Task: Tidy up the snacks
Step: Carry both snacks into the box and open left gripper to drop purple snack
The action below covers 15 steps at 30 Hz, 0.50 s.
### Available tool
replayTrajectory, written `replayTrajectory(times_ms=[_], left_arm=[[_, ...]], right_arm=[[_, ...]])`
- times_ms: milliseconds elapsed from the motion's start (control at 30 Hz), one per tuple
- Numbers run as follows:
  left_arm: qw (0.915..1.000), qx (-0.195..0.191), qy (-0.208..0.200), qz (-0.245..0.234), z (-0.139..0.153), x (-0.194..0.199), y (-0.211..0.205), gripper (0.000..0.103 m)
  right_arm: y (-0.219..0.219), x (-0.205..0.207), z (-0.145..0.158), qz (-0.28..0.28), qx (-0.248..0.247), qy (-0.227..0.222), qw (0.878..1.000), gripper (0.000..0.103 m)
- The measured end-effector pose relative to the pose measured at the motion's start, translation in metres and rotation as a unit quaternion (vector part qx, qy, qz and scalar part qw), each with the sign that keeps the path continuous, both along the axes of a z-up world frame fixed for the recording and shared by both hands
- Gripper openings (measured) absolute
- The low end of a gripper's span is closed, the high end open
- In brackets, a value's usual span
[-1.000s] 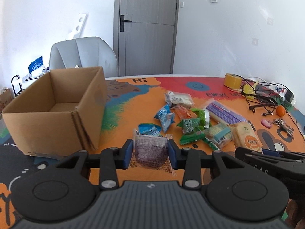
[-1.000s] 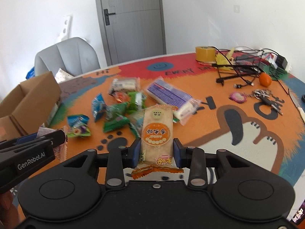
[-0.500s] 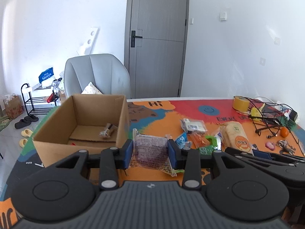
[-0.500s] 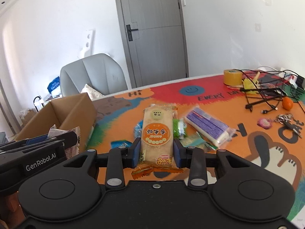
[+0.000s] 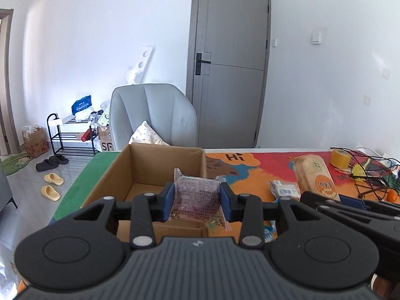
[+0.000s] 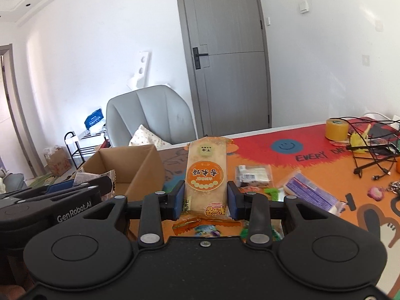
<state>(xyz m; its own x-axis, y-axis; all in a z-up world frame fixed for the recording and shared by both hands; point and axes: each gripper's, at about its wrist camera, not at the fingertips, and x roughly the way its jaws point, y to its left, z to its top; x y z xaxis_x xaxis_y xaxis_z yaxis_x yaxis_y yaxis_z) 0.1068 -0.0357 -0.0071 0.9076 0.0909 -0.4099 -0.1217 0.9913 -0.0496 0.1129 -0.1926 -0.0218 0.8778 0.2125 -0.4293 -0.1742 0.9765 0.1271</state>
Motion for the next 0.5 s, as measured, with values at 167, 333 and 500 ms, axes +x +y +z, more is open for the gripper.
replayTrajectory(times_ms=[167, 333, 500], left_arm=[[0.9998, 0.0, 0.002, 0.02, 0.001, 0.009, 0.019, 0.038], [0.9991, -0.009, 0.006, 0.04, 0.001, 0.018, 0.039, 0.038], [0.9984, -0.016, 0.008, 0.054, 0.0, 0.029, 0.056, 0.038]], right_arm=[[0.016, 0.006, 0.0, 0.024, 0.002, -0.001, 1.0, 0.036], [0.03, 0.014, 0.001, 0.042, 0.007, 0.0, 0.999, 0.036], [0.044, 0.023, 0.003, 0.06, 0.016, 0.001, 0.998, 0.036]])
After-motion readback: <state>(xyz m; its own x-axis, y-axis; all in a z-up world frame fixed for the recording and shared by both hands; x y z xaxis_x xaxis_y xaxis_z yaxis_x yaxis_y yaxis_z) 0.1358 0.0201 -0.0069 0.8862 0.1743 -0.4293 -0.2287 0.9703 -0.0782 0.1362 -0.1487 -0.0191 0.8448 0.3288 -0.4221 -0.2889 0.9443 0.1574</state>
